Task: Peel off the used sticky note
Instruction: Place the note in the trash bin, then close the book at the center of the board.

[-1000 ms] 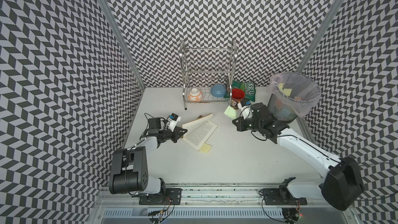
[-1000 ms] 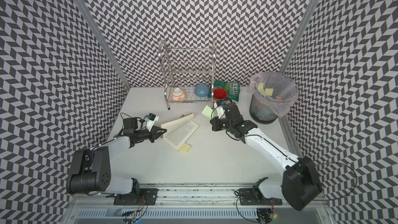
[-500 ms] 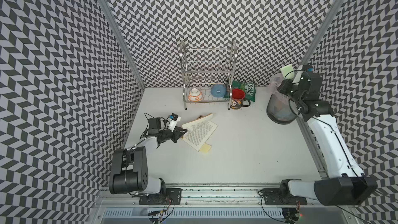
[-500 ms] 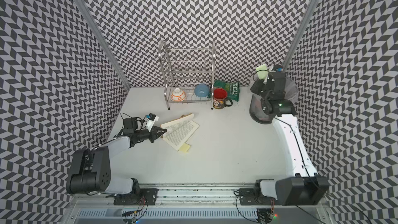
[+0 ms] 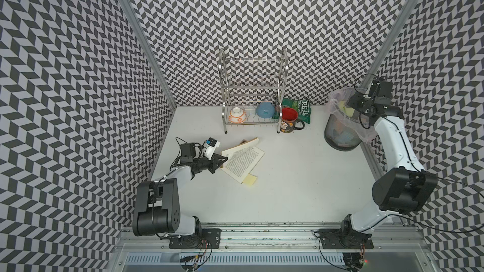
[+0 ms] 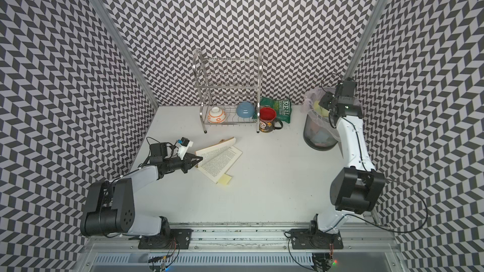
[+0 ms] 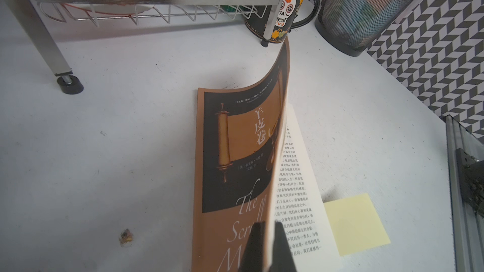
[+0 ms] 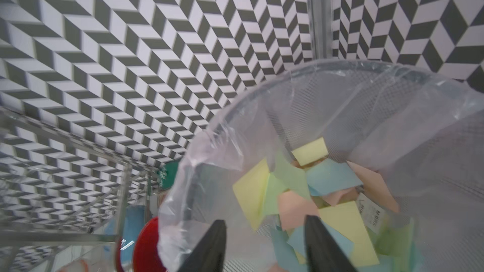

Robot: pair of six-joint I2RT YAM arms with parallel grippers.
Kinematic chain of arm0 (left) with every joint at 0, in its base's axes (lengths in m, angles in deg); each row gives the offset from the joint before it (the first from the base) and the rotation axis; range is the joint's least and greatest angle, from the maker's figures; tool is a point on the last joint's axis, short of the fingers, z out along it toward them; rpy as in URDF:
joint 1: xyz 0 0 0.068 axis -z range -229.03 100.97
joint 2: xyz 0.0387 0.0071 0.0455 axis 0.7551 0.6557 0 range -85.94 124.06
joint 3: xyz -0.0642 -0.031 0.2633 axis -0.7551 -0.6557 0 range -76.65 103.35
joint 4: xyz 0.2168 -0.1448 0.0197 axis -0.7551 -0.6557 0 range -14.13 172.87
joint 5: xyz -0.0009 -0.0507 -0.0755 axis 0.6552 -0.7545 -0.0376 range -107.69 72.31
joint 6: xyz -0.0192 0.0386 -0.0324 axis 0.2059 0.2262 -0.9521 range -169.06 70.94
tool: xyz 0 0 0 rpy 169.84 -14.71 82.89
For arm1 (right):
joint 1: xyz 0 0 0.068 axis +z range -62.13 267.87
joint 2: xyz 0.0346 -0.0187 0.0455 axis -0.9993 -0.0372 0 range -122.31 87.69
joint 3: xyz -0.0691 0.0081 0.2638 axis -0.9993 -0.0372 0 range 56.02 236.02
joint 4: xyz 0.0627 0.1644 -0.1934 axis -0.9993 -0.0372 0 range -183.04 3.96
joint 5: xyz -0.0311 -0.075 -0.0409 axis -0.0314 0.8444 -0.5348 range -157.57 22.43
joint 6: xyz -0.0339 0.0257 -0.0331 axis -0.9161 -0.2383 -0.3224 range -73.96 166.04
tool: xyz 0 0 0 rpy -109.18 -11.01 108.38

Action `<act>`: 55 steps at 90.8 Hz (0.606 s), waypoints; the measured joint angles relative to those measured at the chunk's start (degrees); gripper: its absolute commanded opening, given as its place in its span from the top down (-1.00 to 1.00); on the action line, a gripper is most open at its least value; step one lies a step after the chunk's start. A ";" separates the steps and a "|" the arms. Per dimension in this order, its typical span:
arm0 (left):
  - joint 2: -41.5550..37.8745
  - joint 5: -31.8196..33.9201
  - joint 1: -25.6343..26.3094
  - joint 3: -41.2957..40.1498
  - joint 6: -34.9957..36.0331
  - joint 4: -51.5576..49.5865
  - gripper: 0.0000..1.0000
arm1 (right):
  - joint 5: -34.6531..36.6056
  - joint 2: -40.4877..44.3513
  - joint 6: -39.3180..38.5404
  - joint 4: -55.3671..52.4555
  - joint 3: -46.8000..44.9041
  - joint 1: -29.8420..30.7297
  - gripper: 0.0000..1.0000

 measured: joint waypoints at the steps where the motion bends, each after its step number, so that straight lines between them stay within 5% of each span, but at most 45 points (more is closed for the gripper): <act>1: -0.07 0.00 0.00 0.00 0.00 0.00 1.00 | -0.22 0.00 -0.13 -0.07 0.20 0.02 -0.41; 21: -0.55 0.15 0.00 0.00 0.11 -0.11 1.00 | -3.69 2.69 -0.15 -0.09 1.14 0.07 -0.45; 27: -0.81 0.15 0.02 0.00 0.52 -0.35 0.35 | -5.22 4.02 0.02 0.15 0.76 0.42 -0.49; 31: -1.33 0.22 0.02 0.00 0.87 -0.92 -0.67 | -6.23 5.49 0.11 0.46 -0.28 0.96 -0.50; 33: -1.79 0.26 0.04 0.00 1.14 -1.29 -0.92 | -6.56 6.25 0.15 0.52 -0.90 1.57 -0.50; 55: -9.75 0.00 0.07 2.54 6.86 -10.62 -1.00 | -9.84 15.06 0.13 4.42 -13.16 16.98 -0.51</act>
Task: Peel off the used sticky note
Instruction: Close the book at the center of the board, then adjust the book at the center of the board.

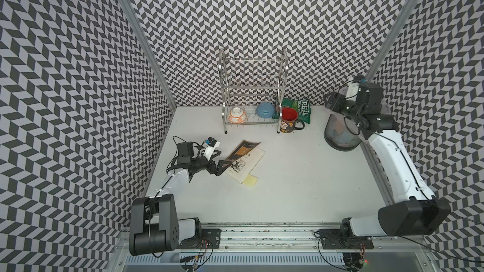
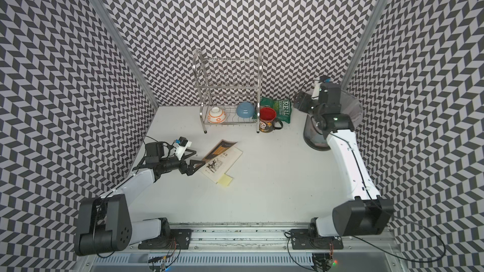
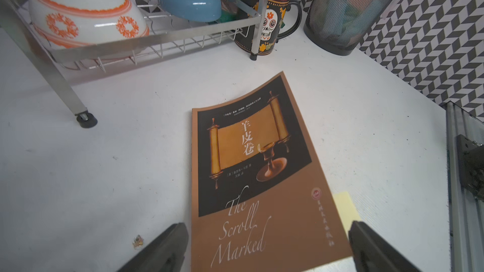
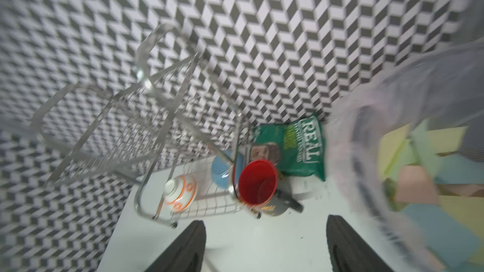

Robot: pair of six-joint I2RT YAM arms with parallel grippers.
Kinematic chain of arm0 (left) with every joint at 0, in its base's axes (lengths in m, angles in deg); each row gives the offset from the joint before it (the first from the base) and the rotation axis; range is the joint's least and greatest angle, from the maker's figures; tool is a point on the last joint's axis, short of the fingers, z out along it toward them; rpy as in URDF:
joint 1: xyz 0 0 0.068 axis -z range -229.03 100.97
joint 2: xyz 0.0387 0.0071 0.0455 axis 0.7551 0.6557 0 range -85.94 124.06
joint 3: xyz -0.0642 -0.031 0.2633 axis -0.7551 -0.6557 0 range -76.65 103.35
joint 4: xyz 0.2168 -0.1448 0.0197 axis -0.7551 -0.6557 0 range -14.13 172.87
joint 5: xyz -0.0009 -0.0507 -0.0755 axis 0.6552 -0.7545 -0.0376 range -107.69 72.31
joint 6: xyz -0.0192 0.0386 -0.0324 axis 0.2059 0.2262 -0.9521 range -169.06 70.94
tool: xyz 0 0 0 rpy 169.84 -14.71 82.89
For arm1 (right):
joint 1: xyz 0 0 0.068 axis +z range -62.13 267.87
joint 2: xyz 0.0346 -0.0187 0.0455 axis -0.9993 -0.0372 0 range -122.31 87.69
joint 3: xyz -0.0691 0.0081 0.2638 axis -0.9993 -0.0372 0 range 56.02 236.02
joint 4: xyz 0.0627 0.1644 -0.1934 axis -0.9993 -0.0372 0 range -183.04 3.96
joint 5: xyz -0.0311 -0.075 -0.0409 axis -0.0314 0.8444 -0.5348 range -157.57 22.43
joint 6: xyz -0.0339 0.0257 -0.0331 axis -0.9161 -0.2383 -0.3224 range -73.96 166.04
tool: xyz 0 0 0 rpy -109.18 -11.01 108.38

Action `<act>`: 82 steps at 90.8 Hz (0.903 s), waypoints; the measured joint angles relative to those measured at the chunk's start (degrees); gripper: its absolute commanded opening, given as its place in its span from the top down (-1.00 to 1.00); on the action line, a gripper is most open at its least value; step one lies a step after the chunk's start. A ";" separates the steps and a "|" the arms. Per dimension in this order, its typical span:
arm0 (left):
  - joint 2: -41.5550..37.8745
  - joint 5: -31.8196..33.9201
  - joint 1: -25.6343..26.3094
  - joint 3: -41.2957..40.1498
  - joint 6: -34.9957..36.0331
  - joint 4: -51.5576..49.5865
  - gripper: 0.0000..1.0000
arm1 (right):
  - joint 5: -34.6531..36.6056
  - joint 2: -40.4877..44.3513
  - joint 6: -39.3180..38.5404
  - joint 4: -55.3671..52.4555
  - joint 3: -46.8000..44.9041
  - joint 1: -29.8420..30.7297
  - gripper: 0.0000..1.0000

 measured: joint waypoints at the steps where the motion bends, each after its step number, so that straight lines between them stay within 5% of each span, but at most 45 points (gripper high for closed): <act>1: -0.31 0.00 0.00 0.44 0.48 -0.68 -1.00 | -0.31 0.37 0.13 0.24 -0.92 0.74 -0.51; 18: -3.39 1.14 -1.16 7.15 4.55 -7.08 -0.99 | -3.82 5.05 4.31 9.66 -20.24 16.35 -0.51; 36: 3.02 8.66 -4.04 9.68 2.05 -5.29 -0.53 | -9.27 3.23 11.54 20.52 -34.91 33.79 -0.51; 42: 7.34 12.55 -3.54 10.47 0.55 -4.00 -0.24 | -10.84 0.98 13.88 24.30 -35.89 37.77 -0.52; 48: 11.04 16.28 -2.67 10.62 -0.87 -2.69 0.01 | -11.78 -1.55 16.13 28.39 -35.91 40.48 -0.53; 82: 20.33 31.15 5.46 10.40 -4.33 1.88 0.09 | -16.20 -13.57 27.71 46.58 -37.38 44.74 -0.60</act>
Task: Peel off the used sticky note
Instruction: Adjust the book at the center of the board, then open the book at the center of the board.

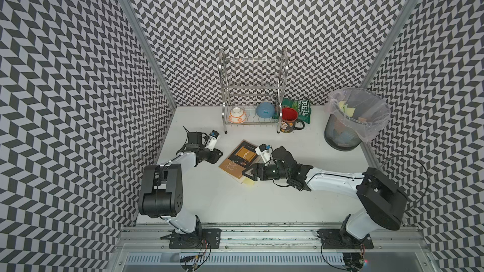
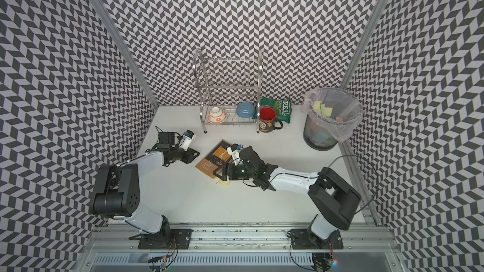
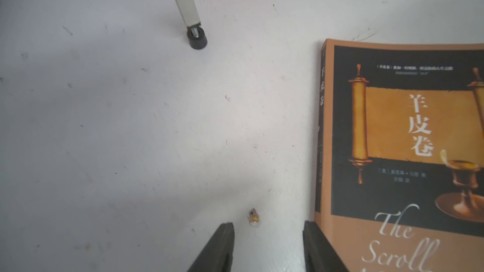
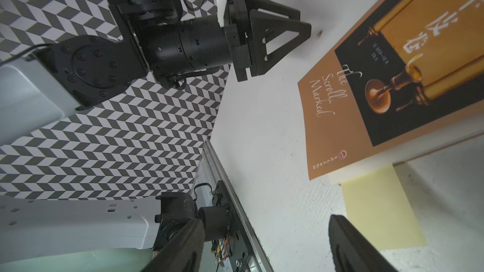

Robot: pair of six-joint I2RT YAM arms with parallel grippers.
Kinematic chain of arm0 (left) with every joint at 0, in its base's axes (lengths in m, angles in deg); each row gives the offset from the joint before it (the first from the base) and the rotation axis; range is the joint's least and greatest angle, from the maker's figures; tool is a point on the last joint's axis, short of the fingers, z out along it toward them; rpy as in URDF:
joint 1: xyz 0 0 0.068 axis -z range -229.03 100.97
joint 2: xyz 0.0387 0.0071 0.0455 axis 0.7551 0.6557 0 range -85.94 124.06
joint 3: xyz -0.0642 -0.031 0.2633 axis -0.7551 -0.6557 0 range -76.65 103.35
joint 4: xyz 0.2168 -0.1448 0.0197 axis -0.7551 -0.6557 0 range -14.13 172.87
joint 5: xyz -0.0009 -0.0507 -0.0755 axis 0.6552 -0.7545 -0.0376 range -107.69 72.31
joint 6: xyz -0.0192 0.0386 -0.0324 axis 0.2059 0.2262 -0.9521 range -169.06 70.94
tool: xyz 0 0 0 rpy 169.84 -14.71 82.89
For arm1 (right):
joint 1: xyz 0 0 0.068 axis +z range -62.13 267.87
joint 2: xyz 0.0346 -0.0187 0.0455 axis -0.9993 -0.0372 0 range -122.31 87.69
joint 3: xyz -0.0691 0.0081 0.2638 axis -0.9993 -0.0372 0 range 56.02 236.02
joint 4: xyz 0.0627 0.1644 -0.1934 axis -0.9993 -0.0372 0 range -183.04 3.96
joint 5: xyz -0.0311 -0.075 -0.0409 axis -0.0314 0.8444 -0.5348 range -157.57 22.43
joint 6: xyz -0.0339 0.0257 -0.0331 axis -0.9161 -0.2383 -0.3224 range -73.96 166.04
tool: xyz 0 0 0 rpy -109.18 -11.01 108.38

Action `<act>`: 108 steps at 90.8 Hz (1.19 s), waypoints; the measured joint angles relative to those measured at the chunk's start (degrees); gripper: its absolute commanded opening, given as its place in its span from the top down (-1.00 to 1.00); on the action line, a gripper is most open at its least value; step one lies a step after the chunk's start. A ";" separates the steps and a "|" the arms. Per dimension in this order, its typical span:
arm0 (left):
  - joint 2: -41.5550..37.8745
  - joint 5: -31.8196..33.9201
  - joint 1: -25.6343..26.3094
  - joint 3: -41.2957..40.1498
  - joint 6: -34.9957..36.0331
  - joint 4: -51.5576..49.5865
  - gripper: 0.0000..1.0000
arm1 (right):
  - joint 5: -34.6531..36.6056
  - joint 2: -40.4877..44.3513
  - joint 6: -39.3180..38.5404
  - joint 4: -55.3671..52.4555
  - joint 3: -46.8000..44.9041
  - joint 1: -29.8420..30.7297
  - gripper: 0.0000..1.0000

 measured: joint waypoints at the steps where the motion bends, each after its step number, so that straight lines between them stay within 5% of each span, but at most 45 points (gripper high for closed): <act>1: 0.20 0.17 0.17 -0.07 -0.02 0.07 0.09 | -0.09 -0.35 0.17 0.31 -0.13 0.04 -0.61; 65: -3.34 1.14 5.79 -6.27 2.27 -0.39 0.06 | -2.40 -10.84 4.15 8.31 -2.23 0.85 -0.62; 108: -3.48 2.69 5.79 -7.10 2.01 -1.49 0.06 | -0.96 -8.35 1.81 4.46 -2.23 -1.99 -0.62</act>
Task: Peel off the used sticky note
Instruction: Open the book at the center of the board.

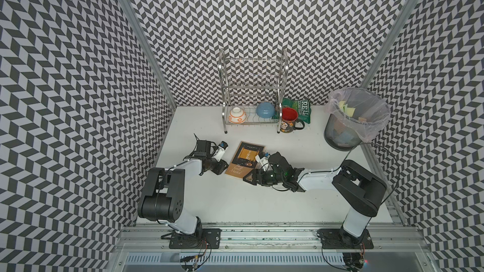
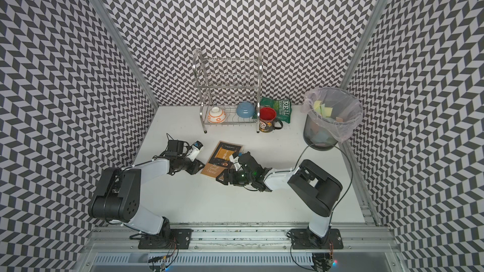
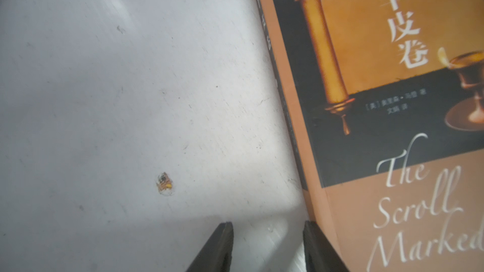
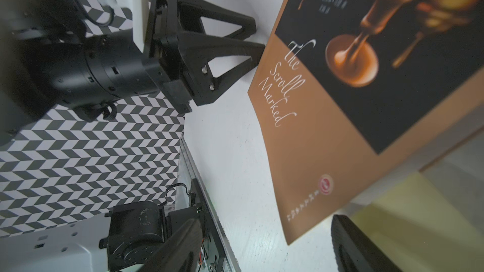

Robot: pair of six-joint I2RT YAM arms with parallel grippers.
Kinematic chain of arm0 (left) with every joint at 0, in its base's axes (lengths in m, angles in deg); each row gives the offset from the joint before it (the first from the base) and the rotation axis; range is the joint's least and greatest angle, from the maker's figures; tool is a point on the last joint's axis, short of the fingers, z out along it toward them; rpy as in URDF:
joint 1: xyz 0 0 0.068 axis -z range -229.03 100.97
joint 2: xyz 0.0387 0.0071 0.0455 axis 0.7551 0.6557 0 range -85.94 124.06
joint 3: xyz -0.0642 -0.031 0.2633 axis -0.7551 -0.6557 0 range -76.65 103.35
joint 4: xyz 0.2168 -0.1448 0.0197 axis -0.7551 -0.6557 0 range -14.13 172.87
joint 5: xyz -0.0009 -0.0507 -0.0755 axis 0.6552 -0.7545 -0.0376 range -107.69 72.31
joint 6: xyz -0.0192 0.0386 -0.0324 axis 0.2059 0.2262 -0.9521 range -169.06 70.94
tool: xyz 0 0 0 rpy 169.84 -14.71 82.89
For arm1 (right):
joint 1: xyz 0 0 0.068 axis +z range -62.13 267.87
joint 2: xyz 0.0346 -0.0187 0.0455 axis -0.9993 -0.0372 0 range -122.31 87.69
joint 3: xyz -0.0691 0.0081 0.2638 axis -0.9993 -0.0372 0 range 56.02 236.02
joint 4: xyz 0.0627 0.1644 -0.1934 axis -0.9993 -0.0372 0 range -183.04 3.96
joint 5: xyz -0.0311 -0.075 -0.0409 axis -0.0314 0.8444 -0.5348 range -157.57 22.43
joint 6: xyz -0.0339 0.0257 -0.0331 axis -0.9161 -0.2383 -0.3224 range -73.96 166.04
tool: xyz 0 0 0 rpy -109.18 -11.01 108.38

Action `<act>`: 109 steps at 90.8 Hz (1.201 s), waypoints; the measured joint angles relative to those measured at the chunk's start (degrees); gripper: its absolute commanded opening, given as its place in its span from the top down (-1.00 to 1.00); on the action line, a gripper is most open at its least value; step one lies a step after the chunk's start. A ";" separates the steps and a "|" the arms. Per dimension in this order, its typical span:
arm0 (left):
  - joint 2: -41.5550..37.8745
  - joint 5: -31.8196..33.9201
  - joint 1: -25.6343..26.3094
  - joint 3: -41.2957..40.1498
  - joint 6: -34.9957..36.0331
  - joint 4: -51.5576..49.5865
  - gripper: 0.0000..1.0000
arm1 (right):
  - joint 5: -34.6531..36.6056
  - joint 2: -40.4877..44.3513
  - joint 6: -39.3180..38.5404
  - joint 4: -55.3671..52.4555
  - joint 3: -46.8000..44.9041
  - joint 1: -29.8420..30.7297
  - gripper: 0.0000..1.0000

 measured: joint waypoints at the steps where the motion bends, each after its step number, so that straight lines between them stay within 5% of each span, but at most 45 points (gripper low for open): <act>1: 0.00 0.00 0.00 0.00 0.00 0.00 0.06 | 0.00 0.00 -0.09 0.00 0.00 -0.07 -0.62; 109: 0.00 -0.24 -0.02 -0.22 -0.26 0.52 0.06 | -0.72 -2.43 0.20 1.07 -0.24 -0.83 -0.62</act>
